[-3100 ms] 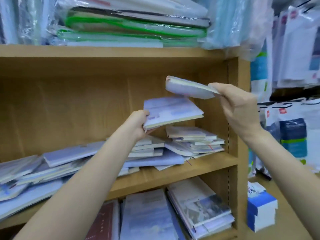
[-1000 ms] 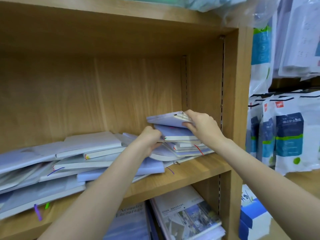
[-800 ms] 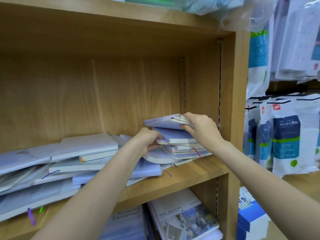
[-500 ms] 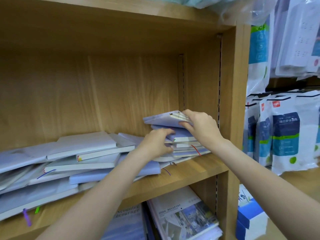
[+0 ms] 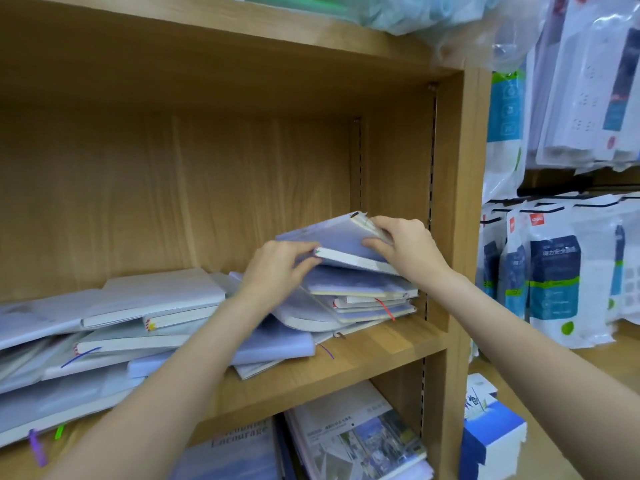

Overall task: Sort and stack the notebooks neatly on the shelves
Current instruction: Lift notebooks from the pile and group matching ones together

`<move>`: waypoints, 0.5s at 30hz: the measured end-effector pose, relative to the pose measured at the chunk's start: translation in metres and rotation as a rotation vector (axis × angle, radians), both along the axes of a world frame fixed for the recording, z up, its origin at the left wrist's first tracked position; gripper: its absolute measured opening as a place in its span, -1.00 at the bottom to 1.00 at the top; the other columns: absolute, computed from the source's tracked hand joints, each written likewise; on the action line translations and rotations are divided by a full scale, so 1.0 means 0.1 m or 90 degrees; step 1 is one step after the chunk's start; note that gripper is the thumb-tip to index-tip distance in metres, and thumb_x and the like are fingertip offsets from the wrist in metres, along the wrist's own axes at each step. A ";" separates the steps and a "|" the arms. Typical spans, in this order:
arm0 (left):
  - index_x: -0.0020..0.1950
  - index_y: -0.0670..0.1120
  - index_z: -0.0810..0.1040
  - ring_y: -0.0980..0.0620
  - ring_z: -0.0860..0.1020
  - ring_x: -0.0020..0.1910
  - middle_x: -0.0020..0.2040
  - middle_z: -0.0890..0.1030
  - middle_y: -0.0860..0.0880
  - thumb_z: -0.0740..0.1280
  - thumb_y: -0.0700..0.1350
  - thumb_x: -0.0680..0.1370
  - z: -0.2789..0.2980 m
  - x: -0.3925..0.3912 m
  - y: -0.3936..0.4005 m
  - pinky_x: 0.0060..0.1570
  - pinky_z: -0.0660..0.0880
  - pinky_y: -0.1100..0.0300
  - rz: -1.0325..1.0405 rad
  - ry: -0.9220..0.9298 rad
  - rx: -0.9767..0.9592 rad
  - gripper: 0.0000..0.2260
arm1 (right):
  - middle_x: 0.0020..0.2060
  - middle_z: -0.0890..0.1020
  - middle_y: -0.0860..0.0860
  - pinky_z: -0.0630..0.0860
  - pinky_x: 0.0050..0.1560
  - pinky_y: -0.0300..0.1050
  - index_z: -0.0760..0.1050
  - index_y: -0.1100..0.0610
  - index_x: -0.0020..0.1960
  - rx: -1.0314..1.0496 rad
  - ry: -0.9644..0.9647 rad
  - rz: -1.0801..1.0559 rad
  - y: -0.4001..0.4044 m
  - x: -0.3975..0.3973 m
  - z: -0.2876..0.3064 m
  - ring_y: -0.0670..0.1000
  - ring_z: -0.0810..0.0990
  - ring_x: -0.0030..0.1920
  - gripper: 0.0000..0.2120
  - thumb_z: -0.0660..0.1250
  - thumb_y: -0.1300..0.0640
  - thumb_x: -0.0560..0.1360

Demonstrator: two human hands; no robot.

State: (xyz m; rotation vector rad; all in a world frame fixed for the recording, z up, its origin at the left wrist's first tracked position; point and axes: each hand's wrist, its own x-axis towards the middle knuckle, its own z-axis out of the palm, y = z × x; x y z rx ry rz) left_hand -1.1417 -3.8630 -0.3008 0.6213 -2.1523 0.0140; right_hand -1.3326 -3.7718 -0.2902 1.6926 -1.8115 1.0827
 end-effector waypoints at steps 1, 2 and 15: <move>0.19 -0.11 0.60 -0.06 0.62 0.02 0.01 0.68 -0.08 0.34 -0.12 0.53 0.05 0.10 -0.05 -0.01 0.47 0.13 -0.024 0.027 -0.001 -0.76 | -0.26 0.59 0.07 0.50 -0.20 0.03 0.52 0.17 -0.01 -0.012 0.009 -0.003 0.02 -0.02 0.03 0.15 0.54 -0.22 -0.80 0.29 0.03 0.53; 0.17 -0.16 0.60 -0.04 0.64 -0.02 -0.01 0.68 -0.11 0.36 -0.16 0.52 0.12 0.22 -0.08 -0.01 0.49 0.12 -0.040 0.057 0.009 -0.76 | -0.29 0.57 0.06 0.48 -0.22 0.02 0.51 0.18 -0.02 -0.021 0.025 -0.013 0.05 -0.03 0.06 0.14 0.53 -0.23 -0.80 0.28 0.03 0.54; 0.12 -0.29 0.59 0.05 0.62 -0.07 -0.05 0.64 -0.27 0.36 -0.26 0.50 0.57 1.75 0.09 -0.12 0.36 0.29 0.220 0.131 -0.112 -0.78 | 0.12 0.52 0.12 0.39 -0.02 -0.09 0.32 0.13 0.40 0.281 0.154 -0.027 0.11 0.19 -0.27 0.12 0.49 0.12 -0.57 0.18 -0.04 0.59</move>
